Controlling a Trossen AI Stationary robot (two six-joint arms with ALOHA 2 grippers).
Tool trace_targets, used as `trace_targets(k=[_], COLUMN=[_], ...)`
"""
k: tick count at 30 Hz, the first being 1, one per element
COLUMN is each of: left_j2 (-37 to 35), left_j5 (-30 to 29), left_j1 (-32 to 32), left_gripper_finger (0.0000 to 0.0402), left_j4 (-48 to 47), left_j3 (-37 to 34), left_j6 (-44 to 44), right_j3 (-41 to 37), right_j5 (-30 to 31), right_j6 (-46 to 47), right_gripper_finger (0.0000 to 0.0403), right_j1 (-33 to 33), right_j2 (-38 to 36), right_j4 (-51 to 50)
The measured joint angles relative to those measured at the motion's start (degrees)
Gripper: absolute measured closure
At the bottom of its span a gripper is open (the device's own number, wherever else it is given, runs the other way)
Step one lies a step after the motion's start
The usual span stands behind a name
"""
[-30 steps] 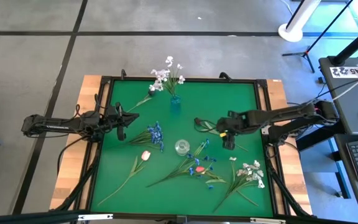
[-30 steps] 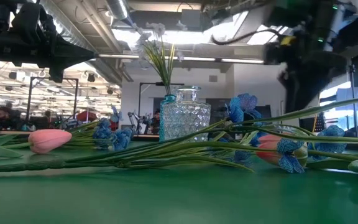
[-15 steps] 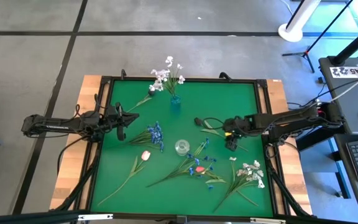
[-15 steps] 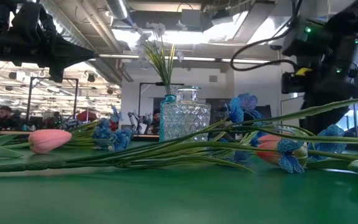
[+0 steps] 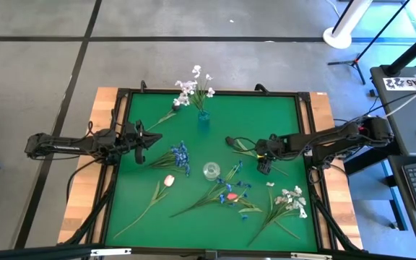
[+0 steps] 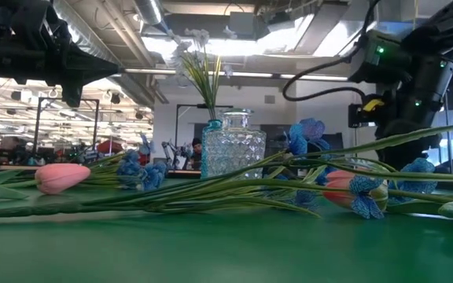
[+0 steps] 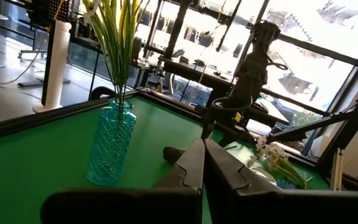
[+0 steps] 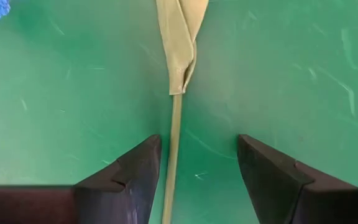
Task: Sort flowers into vase by color
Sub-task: Put the right black tulip into the transparent vase
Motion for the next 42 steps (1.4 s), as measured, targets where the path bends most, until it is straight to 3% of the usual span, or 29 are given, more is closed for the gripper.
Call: trace_targets(k=[3, 6, 13, 21, 30, 35, 39, 42], left_j2=[0.0, 0.0, 0.0, 0.0, 0.0, 0.0, 0.6, 2.1], left_j5=[0.0, 0.0, 0.0, 0.0, 0.0, 0.7, 8.7, 10.8], left_j1=[0.0, 0.0, 0.0, 0.0, 0.0, 0.0, -0.6, -2.4], left_gripper_finger=[0.0401, 0.0401, 0.0401, 0.0401, 0.0401, 0.0401, 0.0401, 0.0401], left_j4=[-0.3, -0.2, -0.2, -0.2, 0.1, 5.4, 11.9, 13.1], left_j3=[0.0, 0.0, 0.0, 0.0, 0.0, 0.0, 0.1, 1.3], left_j6=[0.0, 0.0, 0.0, 0.0, -0.9, -5.4, -6.6, -5.6], right_j3=[0.0, 0.0, -0.2, 1.6, 9.2, 10.4, 10.4, 10.4], right_j5=[0.0, -0.4, 0.6, 4.3, 8.4, 7.9, 4.7, 1.4], right_j6=[0.0, 0.0, -0.9, -1.6, -4.8, -7.4, -10.9, -12.0], right_gripper_finger=[0.0192, 0.0222, 0.0385, 0.0397, 0.0399, 0.0401, 0.0401, 0.0401], right_j1=[0.0, 0.0, 0.0, -0.1, 0.0, 0.0, 0.0, 0.0], right_j2=[0.7, 0.4, -1.4, -5.8, -18.9, -27.3, -29.5, -29.2], right_j4=[-0.1, 0.0, 0.4, -0.4, -2.6, 8.2, 20.0, 26.9])
